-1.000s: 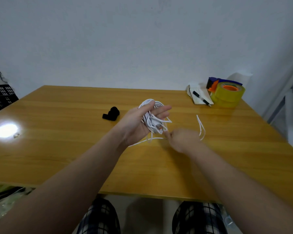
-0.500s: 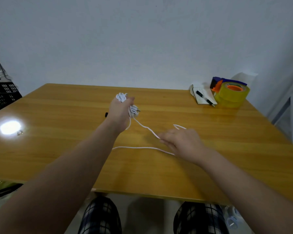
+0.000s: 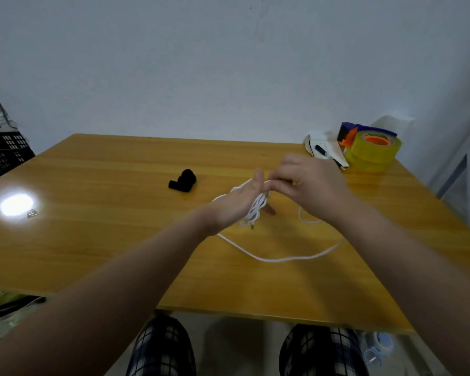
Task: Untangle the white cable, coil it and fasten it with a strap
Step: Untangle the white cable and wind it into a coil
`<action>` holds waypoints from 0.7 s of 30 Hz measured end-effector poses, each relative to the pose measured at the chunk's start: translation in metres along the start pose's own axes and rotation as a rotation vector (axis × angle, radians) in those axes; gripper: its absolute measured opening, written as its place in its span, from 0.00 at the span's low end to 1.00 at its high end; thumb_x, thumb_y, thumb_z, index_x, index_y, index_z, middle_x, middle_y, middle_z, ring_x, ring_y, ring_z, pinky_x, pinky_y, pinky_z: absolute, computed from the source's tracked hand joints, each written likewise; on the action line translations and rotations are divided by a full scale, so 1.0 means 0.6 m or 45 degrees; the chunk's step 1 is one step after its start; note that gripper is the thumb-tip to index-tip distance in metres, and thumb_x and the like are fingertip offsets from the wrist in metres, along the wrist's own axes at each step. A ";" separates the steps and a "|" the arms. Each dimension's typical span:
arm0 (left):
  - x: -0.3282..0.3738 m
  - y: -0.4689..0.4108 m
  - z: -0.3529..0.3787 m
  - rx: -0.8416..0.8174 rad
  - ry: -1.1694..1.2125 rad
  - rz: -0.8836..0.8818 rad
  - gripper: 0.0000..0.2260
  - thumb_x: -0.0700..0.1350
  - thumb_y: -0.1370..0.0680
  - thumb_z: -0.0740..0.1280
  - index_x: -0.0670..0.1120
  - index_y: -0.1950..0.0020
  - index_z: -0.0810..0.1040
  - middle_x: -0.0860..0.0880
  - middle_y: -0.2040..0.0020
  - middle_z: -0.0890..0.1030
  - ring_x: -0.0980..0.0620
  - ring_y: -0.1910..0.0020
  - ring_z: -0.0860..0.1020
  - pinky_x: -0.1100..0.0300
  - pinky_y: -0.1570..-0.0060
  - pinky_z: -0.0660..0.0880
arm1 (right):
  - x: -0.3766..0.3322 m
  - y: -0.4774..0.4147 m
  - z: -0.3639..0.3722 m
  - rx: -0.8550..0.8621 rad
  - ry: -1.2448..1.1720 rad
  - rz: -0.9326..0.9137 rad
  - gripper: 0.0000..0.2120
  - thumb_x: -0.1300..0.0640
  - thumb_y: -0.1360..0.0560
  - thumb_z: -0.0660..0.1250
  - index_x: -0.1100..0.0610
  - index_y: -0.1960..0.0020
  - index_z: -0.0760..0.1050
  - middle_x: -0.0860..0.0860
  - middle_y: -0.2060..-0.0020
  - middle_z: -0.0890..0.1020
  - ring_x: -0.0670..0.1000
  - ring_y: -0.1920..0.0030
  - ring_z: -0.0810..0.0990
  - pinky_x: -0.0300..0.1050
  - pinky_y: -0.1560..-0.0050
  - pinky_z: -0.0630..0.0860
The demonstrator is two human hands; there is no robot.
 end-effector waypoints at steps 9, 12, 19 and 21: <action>0.008 0.001 -0.034 0.192 -0.316 -0.052 0.18 0.59 0.28 0.70 0.45 0.60 0.73 0.53 0.75 0.74 0.58 0.77 0.72 0.63 0.73 0.70 | 0.111 0.025 0.040 -0.328 -0.157 0.635 0.30 0.30 0.35 0.63 0.57 0.74 0.63 0.49 0.77 0.65 0.49 0.73 0.65 0.43 0.71 0.59; -0.014 0.006 -0.059 0.304 -0.061 -0.089 0.16 0.56 0.27 0.71 0.45 0.64 0.75 0.54 0.78 0.71 0.55 0.78 0.67 0.61 0.71 0.66 | 0.123 0.038 0.055 -0.319 -0.713 0.580 0.26 0.43 0.33 0.70 0.64 0.70 0.67 0.49 0.76 0.62 0.45 0.73 0.61 0.42 0.69 0.60; -0.018 0.004 -0.075 0.357 0.647 0.016 0.17 0.52 0.24 0.67 0.48 0.70 0.70 0.52 0.79 0.59 0.52 0.79 0.59 0.52 0.66 0.60 | 0.160 0.065 0.077 -0.239 -0.816 0.767 0.17 0.50 0.26 0.68 0.63 0.65 0.75 0.50 0.76 0.66 0.42 0.77 0.62 0.34 0.74 0.63; -0.015 0.001 -0.076 0.328 0.814 0.022 0.19 0.50 0.22 0.64 0.48 0.72 0.68 0.51 0.80 0.59 0.52 0.80 0.60 0.56 0.69 0.62 | 0.168 0.080 0.095 -0.249 -0.887 0.926 0.20 0.47 0.24 0.65 0.61 0.68 0.71 0.49 0.78 0.65 0.44 0.79 0.61 0.38 0.76 0.62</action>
Point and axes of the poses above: each hand's wrist, its own y-axis away from the middle knuckle, its own z-axis out of the palm, x = y × z, the point moved 9 cm from there along -y, towards the middle knuckle
